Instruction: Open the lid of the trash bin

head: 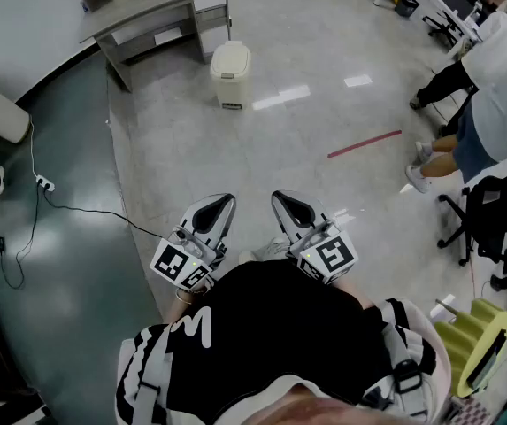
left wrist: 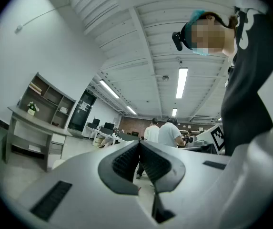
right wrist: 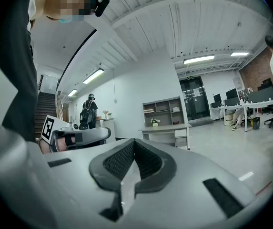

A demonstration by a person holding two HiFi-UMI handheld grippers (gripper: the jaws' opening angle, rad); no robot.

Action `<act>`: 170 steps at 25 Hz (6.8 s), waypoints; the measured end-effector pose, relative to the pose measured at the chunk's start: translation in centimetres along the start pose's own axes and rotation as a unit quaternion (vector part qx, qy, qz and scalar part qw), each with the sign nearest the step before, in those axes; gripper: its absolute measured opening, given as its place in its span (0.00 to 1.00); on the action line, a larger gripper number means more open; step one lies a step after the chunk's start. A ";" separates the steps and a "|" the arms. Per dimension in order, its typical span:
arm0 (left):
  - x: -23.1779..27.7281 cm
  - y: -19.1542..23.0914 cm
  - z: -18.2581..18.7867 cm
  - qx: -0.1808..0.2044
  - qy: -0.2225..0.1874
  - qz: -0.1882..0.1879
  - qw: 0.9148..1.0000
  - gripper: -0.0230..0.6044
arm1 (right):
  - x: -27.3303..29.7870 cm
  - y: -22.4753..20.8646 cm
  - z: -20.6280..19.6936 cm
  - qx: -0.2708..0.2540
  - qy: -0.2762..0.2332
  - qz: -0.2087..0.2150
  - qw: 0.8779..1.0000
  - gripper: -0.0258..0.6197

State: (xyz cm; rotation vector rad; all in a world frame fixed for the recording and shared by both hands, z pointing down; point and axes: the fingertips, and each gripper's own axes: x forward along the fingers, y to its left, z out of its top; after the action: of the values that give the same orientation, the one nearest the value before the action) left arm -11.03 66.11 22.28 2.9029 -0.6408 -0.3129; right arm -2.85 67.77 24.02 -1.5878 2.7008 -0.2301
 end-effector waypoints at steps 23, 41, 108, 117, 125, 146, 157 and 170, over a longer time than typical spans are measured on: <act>-0.3 -1.1 0.8 0.016 0.000 -0.024 1.000 0.05 | -0.3 0.9 0.5 -0.003 0.000 -0.020 1.000 0.06; 1.6 1.8 -0.4 0.004 0.012 -0.011 1.000 0.05 | 2.3 -1.6 0.0 0.024 0.007 -0.017 1.000 0.06; 25.4 23.8 1.8 0.026 -0.002 0.050 0.998 0.05 | 24.3 -26.8 6.7 0.012 -0.007 0.048 0.999 0.06; 24.8 24.0 1.6 0.019 0.001 0.063 0.998 0.05 | 24.6 -26.6 5.8 0.022 0.009 0.053 0.998 0.06; 24.5 24.4 1.6 0.034 0.013 0.061 0.997 0.05 | 25.3 -27.0 6.1 0.017 -0.005 0.044 0.999 0.06; 28.6 31.5 3.0 0.030 -0.005 0.046 0.998 0.04 | 31.4 -30.9 7.6 0.006 -0.002 0.026 1.000 0.06; 31.4 35.9 3.0 0.032 0.000 0.031 0.999 0.05 | 35.5 -33.9 7.6 0.010 0.004 0.012 1.000 0.06; 34.0 41.7 4.3 0.027 0.006 0.024 0.999 0.05 | 41.1 -36.6 9.2 0.016 0.000 0.002 1.000 0.06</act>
State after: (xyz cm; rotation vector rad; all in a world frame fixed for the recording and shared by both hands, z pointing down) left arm 1.53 13.63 20.32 2.9329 -0.7269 -0.2775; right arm 9.52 13.42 22.57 -1.5750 2.6857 -0.2716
